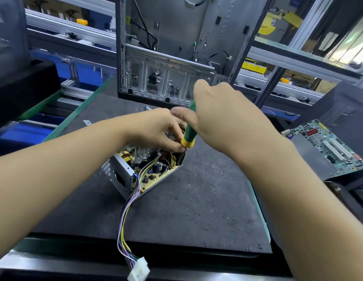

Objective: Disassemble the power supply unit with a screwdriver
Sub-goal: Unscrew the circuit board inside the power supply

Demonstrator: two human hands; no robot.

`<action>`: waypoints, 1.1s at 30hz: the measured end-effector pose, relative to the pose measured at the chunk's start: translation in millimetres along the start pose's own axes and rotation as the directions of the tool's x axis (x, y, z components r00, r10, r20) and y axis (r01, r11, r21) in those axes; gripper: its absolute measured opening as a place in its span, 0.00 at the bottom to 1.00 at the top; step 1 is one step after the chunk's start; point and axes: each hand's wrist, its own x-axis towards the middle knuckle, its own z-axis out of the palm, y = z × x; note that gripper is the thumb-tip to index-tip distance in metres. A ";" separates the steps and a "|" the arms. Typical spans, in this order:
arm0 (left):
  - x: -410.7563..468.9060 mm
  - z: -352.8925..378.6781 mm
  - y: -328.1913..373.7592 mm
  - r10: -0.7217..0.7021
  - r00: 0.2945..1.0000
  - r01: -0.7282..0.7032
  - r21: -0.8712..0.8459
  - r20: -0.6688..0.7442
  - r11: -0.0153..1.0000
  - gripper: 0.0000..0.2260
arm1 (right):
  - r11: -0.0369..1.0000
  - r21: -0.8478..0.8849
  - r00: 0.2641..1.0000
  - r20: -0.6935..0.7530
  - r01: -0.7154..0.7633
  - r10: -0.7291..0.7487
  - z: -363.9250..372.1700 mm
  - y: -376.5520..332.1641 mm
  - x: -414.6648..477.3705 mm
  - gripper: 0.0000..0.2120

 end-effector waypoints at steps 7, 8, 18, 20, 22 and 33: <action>-0.2 1.7 1.0 0.033 0.998 -0.029 0.075 -0.045 0.997 0.03 | 0.995 -0.097 0.996 0.088 0.030 -0.022 -8.5 3.3 14.2 0.21; -0.8 1.5 0.8 0.036 0.998 -0.032 0.082 -0.056 0.996 0.03 | 0.997 -0.048 0.990 0.132 0.062 -0.055 -9.1 5.3 16.9 0.17; -2.2 -0.7 2.5 0.018 1.000 -0.018 0.108 0.002 0.994 0.04 | 0.994 0.087 0.970 0.224 0.073 -0.091 -12.4 -1.4 14.6 0.12; -3.4 0.4 2.8 -0.023 1.000 0.022 0.110 0.006 0.994 0.04 | 1.000 0.014 0.980 0.198 0.003 -0.005 -11.2 -5.3 16.7 0.21; -1.8 0.5 2.5 -0.019 1.000 0.018 0.089 0.006 0.996 0.04 | 0.997 -0.047 0.986 0.155 -0.062 0.068 -9.3 -5.3 17.0 0.24; -6.3 -8.4 9.1 0.097 0.982 -0.091 0.040 -0.164 0.995 0.08 | 0.958 0.212 0.907 0.333 0.196 -0.259 -23.1 21.1 26.4 0.02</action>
